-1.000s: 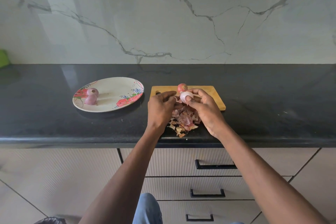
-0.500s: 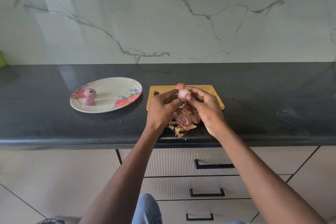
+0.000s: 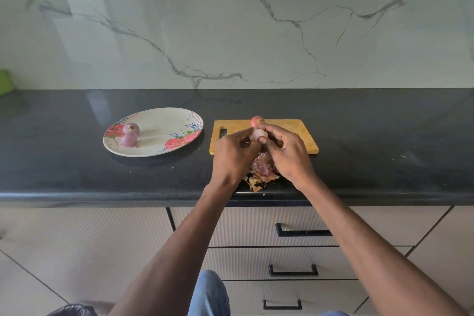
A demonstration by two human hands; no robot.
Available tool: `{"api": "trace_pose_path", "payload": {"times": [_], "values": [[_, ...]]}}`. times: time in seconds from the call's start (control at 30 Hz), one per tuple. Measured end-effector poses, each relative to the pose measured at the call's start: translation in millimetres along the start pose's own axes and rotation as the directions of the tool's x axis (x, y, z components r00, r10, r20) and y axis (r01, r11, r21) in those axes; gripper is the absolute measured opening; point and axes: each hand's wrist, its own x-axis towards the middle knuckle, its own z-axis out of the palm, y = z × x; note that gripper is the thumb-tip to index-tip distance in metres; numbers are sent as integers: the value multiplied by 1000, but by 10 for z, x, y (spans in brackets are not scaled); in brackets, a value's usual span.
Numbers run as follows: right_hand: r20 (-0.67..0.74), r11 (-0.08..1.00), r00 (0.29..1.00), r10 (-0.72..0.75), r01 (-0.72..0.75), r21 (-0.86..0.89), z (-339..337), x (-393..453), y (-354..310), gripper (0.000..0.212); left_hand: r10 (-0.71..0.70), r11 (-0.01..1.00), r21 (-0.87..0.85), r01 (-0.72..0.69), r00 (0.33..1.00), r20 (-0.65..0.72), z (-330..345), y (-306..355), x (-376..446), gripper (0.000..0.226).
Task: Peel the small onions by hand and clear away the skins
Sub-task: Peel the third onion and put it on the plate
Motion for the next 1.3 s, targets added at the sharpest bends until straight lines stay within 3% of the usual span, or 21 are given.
{"api": "trace_pose_path", "payload": {"times": [0.27,0.5,0.87,1.1,1.3], "values": [[61,995,996,57,-62,83,-15,-54,-59,22,-25,997,72,30,998,-65,-39,-38,46,18],[75,913,962,261,-271,304,-64,-6,-104,30,-4,1000,-26,5,998,63,-29,-3,13,24],[37,958,973,227,-230,171,-5,-17,-101,19,0,1000,27,-2,999,49,3,-33,61,27],[57,950,976,208,-216,228,-51,-3,-56,18,8,1000,4,-9,993,122,-9,-51,55,39],[57,981,987,152,-157,114,-9,-3,-44,22,53,998,23,-54,997,49,-16,-10,21,23]]}}
